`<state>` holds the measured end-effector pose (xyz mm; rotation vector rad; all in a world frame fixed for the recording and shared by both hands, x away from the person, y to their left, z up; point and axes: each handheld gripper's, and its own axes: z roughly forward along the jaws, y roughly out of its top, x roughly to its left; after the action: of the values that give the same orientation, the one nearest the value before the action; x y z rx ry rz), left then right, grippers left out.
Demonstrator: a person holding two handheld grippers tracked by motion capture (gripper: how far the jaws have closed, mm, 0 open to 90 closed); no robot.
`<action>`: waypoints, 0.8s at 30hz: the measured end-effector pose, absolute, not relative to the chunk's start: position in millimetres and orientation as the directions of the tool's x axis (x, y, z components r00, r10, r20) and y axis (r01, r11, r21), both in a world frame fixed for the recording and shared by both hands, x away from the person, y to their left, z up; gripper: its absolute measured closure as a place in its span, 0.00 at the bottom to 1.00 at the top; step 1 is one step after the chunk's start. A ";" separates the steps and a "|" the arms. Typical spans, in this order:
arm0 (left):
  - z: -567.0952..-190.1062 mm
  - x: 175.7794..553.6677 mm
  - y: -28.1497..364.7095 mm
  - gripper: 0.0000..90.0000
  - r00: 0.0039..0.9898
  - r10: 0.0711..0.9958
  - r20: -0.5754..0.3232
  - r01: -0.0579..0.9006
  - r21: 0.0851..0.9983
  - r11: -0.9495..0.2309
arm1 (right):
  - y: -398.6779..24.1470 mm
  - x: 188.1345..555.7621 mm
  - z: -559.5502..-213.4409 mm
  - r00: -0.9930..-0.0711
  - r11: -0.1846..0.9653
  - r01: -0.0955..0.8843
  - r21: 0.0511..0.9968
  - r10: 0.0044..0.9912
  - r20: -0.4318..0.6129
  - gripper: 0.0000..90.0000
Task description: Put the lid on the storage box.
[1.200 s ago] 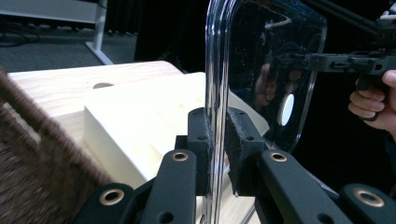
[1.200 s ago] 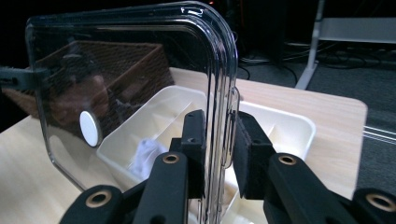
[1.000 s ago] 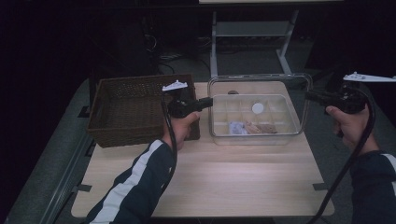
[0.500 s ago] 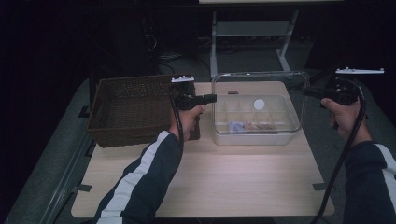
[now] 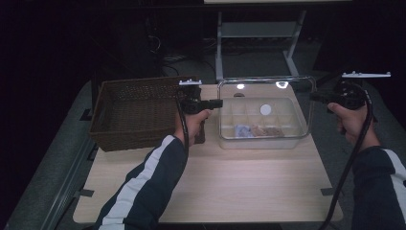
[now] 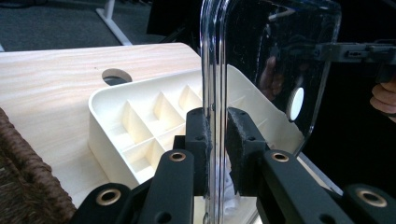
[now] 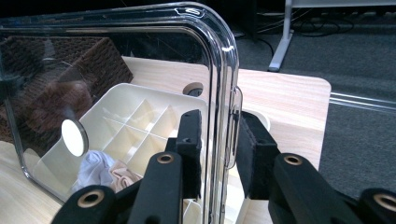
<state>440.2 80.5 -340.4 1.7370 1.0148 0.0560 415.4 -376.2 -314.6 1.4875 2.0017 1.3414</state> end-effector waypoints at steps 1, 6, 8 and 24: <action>-341.0 440.8 79.9 0.86 0.634 0.648 -0.422 0.597 0.799 -0.063 | -376.6 416.9 -316.2 -0.413 0.018 0.585 0.811 0.867 0.279 0.79; -342.3 444.0 72.8 0.83 0.620 0.684 -0.385 0.591 0.803 -0.083 | -378.5 424.3 -324.5 -0.402 -0.006 0.599 0.801 0.863 0.307 0.78; -342.8 446.3 71.3 0.82 0.616 0.691 -0.378 0.592 0.801 -0.089 | -378.6 427.4 -326.7 -0.402 -0.006 0.599 0.801 0.863 0.307 0.77; -349.5 458.8 53.9 0.70 0.577 0.771 -0.270 0.601 0.780 -0.177 | -377.7 454.5 -348.2 -0.365 -0.033 0.641 0.767 0.866 0.343 0.72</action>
<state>458.8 53.9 -349.5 1.8766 1.1107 0.2296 454.5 -377.7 -348.2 1.6065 1.9983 1.3505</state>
